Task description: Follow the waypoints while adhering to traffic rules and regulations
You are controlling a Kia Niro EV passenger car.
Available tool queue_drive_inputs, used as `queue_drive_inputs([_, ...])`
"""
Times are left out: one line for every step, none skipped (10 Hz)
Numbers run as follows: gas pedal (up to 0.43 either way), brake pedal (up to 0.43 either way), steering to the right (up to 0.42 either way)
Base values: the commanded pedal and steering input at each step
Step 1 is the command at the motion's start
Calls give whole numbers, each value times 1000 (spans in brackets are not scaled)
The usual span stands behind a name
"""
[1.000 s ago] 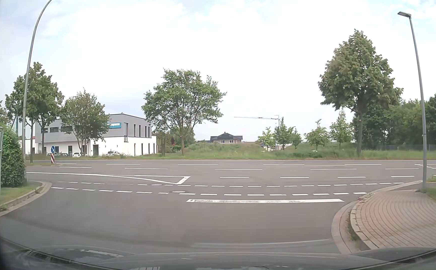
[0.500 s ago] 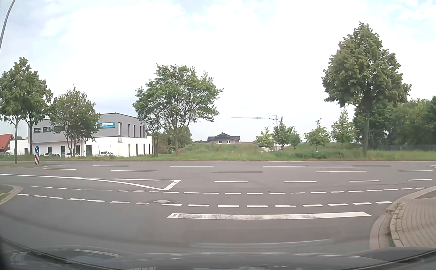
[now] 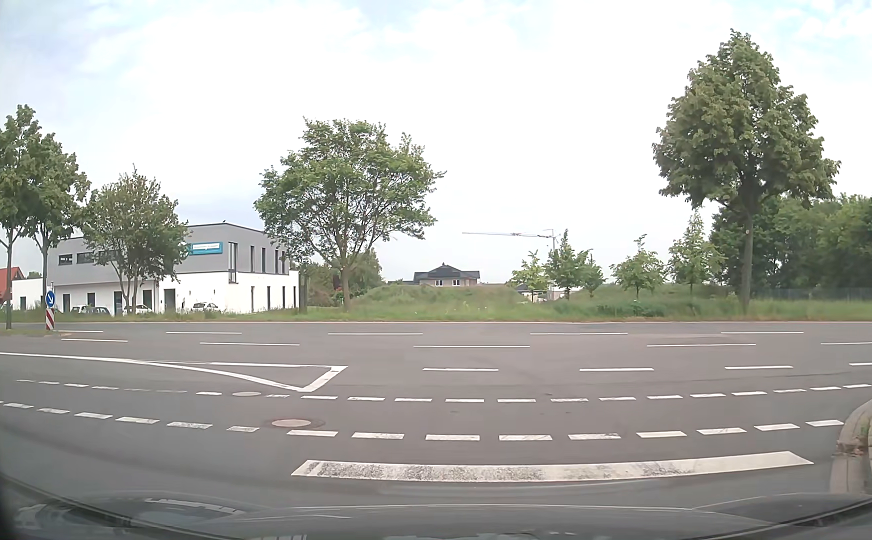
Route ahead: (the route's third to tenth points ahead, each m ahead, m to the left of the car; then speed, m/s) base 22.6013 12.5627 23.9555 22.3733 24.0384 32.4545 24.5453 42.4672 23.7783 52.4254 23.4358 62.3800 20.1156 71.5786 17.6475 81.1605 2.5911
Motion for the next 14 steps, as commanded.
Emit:
queue_drive_inputs([0,262,-4])
queue_drive_inputs([0,262,-4])
queue_drive_inputs([0,262,-6])
queue_drive_inputs([0,262,-6])
queue_drive_inputs([0,262,-6])
queue_drive_inputs([0,268,-6])
queue_drive_inputs([0,268,-6])
queue_drive_inputs([0,262,-6])
queue_drive_inputs([0,262,-6])
queue_drive_inputs([0,262,-6])
queue_drive_inputs([0,268,-6])
queue_drive_inputs([0,262,-6])
queue_drive_inputs([0,262,-6])
queue_drive_inputs([0,250,-6])
